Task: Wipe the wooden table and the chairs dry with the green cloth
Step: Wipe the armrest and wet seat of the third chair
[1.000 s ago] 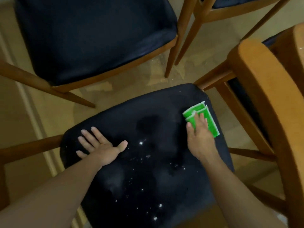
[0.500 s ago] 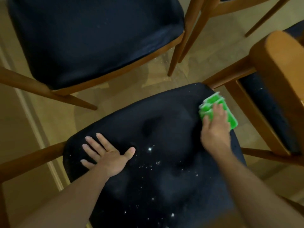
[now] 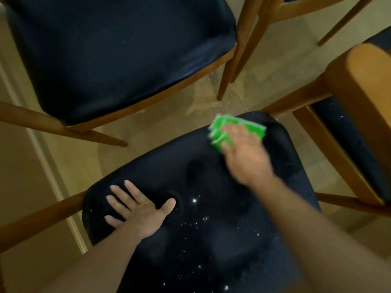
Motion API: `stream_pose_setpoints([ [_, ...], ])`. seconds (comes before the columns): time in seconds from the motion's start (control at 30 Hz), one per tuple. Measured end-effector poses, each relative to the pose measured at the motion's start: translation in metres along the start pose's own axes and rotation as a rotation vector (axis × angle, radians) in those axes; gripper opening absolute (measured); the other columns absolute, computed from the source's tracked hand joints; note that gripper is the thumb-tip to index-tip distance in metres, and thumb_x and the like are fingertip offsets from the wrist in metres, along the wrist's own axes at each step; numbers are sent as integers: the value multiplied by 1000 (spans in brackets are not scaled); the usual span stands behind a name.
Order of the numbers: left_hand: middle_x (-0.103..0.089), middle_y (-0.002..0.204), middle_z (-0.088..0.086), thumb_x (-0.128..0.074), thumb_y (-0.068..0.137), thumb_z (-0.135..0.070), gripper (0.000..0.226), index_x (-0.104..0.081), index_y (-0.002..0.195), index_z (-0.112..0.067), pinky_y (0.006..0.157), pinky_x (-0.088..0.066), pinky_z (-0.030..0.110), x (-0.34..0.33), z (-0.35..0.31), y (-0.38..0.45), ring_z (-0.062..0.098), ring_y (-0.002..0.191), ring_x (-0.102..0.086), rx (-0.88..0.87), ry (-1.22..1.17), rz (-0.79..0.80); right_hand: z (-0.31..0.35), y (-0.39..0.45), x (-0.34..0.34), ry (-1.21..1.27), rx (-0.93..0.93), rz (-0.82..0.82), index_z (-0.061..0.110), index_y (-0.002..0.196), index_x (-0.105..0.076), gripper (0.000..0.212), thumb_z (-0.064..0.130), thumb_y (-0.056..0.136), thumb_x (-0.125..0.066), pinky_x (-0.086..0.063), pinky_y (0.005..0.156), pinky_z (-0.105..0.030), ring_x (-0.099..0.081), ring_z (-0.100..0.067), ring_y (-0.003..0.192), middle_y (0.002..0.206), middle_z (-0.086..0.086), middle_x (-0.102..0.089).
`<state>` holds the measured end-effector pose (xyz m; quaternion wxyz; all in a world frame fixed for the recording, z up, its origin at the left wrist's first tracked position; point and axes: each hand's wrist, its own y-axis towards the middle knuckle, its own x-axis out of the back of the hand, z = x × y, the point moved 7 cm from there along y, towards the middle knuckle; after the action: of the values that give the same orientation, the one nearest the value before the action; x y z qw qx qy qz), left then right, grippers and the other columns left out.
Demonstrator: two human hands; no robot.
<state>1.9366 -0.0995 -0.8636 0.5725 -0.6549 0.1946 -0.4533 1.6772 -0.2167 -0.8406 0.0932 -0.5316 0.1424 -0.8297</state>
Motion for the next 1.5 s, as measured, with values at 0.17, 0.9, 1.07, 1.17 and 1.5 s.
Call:
stream_pose_setpoints([
  [0.17, 72, 91, 7, -37, 70, -86, 123, 62, 94, -18, 104, 19, 59, -1, -3, -3, 36, 121, 51, -26, -5, 38, -48, 26, 20, -36, -275, -45, 21, 152, -24, 53, 38, 102, -31, -9, 117, -48, -11, -24, 147, 160, -4, -19],
  [0.9, 73, 94, 11, -38, 67, -88, 127, 66, 84, -17, 103, 18, 61, 1, 2, 3, 36, 113, 54, -11, 17, 23, 46, -11, -37, -180, -67, -27, 26, 153, -12, 60, 47, 98, -20, 0, 115, -51, -1, -26, 148, 161, 0, -7],
  [1.07, 73, 95, 10, -39, 64, -90, 129, 68, 81, -20, 101, 20, 61, 0, 4, 6, 33, 105, 57, -15, 11, 1, 89, -62, -71, -174, 333, 189, 34, 149, 3, 59, 50, 95, -17, 3, 115, -43, 16, -16, 144, 157, 9, 8],
  [1.17, 74, 93, 8, -37, 63, -91, 128, 68, 80, -21, 100, 21, 62, 0, 5, 6, 32, 105, 57, -35, 0, -14, 32, -37, -29, -130, 160, 33, 17, 151, -26, 60, 33, 98, -47, -24, 112, -50, -28, -34, 141, 156, -12, -28],
  [1.5, 72, 102, 6, -35, 62, -92, 126, 65, 95, -22, 101, 22, 60, 5, 8, 2, 31, 113, 56, -142, -49, -117, 61, -125, -79, -98, -82, 50, 20, 153, -14, 61, 38, 99, -33, -7, 115, -54, 1, -33, 147, 161, -6, -3],
])
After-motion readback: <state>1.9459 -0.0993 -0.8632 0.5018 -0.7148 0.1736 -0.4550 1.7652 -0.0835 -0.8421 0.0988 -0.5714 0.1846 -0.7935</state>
